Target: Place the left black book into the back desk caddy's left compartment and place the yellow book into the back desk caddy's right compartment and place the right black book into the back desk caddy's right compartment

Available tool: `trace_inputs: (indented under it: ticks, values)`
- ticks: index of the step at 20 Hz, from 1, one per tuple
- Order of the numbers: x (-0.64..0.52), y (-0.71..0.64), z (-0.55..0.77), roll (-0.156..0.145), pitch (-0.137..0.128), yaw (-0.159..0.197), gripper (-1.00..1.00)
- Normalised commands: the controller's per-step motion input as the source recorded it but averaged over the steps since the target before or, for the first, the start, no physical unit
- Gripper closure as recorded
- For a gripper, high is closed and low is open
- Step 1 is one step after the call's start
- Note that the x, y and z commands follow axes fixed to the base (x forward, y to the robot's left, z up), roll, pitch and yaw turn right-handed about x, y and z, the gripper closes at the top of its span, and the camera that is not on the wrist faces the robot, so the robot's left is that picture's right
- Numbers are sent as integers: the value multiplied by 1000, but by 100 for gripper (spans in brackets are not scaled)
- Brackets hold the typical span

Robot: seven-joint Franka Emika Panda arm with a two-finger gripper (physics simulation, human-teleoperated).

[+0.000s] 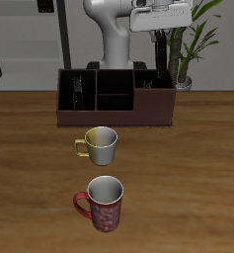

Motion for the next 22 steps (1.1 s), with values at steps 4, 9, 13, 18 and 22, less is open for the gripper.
trace_inputs:
  ticks: [4, 9, 13, 18, 22]
  values:
    - [24, 2, -118, 6, 8, 21, 100]
    - [25, -33, -96, -8, 7, 1, 100]
    - [36, -2, -192, 8, 32, -1, 100]
    - [-21, 30, -122, 1, 11, 8, 100]
    - [17, 17, -154, -2, 15, -5, 100]
